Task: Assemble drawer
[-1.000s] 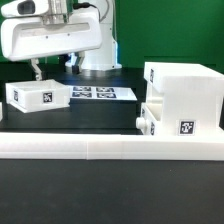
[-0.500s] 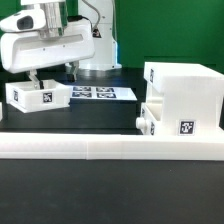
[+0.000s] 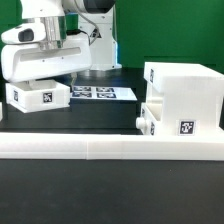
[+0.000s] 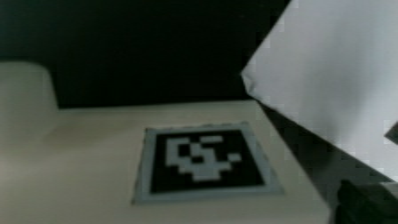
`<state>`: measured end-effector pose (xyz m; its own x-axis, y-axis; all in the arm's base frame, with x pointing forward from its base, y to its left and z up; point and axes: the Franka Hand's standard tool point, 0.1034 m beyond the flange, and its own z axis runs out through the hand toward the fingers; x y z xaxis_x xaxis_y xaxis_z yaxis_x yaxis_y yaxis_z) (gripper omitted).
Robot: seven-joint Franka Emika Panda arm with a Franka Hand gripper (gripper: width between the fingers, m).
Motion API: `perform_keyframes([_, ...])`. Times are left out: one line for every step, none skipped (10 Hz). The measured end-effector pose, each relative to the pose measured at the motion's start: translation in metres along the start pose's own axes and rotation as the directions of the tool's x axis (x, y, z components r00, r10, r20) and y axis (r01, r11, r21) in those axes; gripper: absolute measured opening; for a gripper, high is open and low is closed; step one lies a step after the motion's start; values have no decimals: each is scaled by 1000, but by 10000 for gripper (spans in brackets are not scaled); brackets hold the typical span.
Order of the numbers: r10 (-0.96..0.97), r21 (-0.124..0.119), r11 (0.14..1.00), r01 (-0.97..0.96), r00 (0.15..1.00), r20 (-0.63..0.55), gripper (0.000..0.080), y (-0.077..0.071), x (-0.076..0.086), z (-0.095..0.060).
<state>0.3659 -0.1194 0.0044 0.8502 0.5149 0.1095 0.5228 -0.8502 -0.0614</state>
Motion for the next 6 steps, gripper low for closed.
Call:
perform_keyframes([2, -3, 1000, -2, 1000, -2, 518, 0, -1, 1])
perform_keyframes([3, -2, 1000, -3, 1000, -2, 518, 0, 0, 1])
perform_keyframes([3, -2, 1000, -3, 1000, -2, 378, 0, 0, 1])
perform_keyframes([3, -2, 1000, -3, 1000, -2, 230, 0, 0, 1])
perform_keyframes([4, -2, 1000, -4, 1000, -1, 230, 0, -1, 1])
perform_keyframes([4, -4, 1000, -4, 1000, -3, 49, 1, 0, 0])
